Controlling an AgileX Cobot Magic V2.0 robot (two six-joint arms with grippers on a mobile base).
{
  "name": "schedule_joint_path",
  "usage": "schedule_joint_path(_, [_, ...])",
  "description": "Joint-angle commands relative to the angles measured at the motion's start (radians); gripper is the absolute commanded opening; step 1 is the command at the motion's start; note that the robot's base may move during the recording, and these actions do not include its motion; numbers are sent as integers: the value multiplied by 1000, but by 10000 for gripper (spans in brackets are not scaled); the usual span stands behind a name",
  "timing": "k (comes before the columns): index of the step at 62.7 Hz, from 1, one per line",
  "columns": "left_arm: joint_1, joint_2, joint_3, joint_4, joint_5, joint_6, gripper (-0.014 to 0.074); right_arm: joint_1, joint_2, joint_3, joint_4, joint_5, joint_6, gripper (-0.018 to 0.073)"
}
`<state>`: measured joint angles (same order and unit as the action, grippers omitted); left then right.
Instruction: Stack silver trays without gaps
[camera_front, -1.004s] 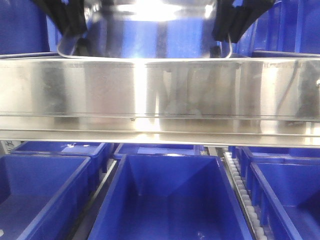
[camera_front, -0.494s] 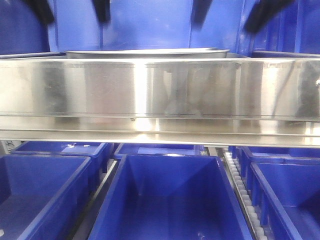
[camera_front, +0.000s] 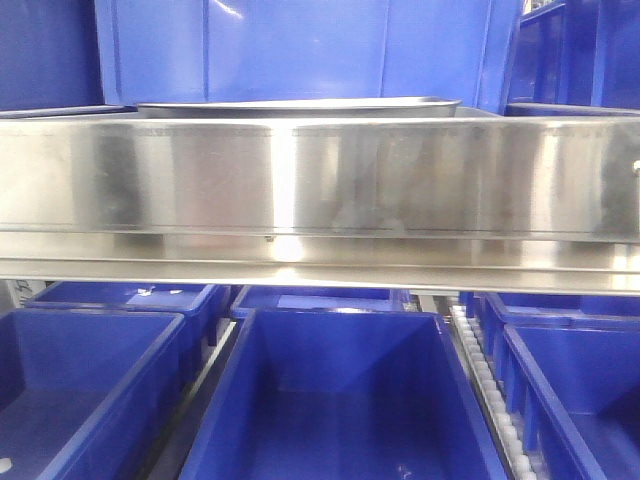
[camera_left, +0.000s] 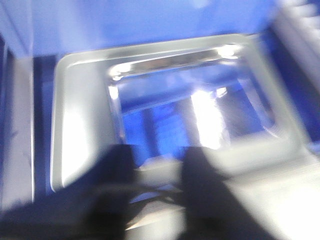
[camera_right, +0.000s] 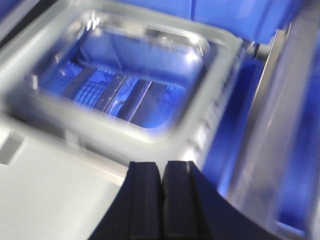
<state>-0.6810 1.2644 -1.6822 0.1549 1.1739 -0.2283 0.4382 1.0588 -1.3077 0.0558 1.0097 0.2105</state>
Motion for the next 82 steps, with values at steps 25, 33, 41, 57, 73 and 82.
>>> schedule_joint_path(25, [-51,-689,768,-7,-524,-2,-41,-1,-644,690,-8,-436,-171,50])
schedule_joint_path(33, [-51,-864,943,-10,-619,-2,-41,-1,-822,816,-8,-510,-195,50])
schedule_joint_path(41, [-51,-1007,1069,-10,-664,-2,-41,-1,-964,878,-8,-563,-201,50])
schedule_joint_path(57, [-51,-1151,1158,-31,-703,-2,-41,-1,-1013,891,-8,-570,-201,48])
schedule_joint_path(73, [-51,-1149,1159,-31,-703,-2,-41,-1,-1013,891,-8,-566,-201,48])
schedule_joint_path(82, [-51,-1149,1159,-31,-703,-2,-41,-1,-1013,891,-8,-566,-201,48])
